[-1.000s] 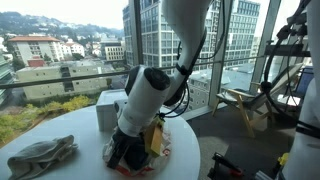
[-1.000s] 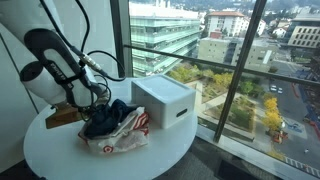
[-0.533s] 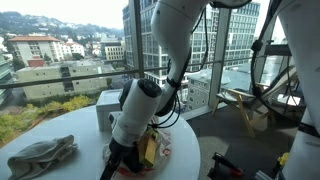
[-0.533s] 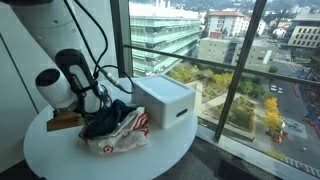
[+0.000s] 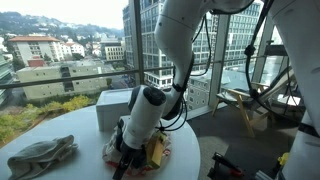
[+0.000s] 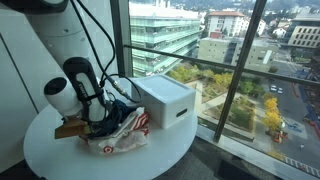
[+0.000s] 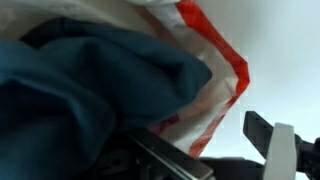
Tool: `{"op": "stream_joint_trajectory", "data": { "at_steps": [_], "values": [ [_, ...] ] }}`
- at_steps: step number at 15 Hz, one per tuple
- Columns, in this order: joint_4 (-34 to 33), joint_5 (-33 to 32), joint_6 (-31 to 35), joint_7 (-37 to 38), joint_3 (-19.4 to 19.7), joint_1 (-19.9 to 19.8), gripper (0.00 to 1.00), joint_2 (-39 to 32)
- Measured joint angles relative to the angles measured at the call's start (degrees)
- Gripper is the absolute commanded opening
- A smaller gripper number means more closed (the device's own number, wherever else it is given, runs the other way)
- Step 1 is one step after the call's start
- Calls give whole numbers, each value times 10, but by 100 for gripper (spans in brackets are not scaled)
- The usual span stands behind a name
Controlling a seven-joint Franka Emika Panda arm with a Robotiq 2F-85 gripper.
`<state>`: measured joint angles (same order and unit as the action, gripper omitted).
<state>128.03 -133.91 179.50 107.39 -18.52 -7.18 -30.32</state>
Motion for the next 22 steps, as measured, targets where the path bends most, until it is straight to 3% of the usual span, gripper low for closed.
{"op": "stream_joint_trajectory", "data": {
  "at_steps": [1,2,4,13,17,22],
  "values": [
    [2,0,-6,0,5,4,96,0],
    [4,0,-10,-1,9,8,74,0],
    [5,0,-17,-3,14,16,70,-1],
    [5,-1,-46,-7,11,22,2,-3],
    [-2,-19,-30,17,-32,-14,0,-3],
    [-15,-68,8,62,-170,-146,0,11]
  ]
}}
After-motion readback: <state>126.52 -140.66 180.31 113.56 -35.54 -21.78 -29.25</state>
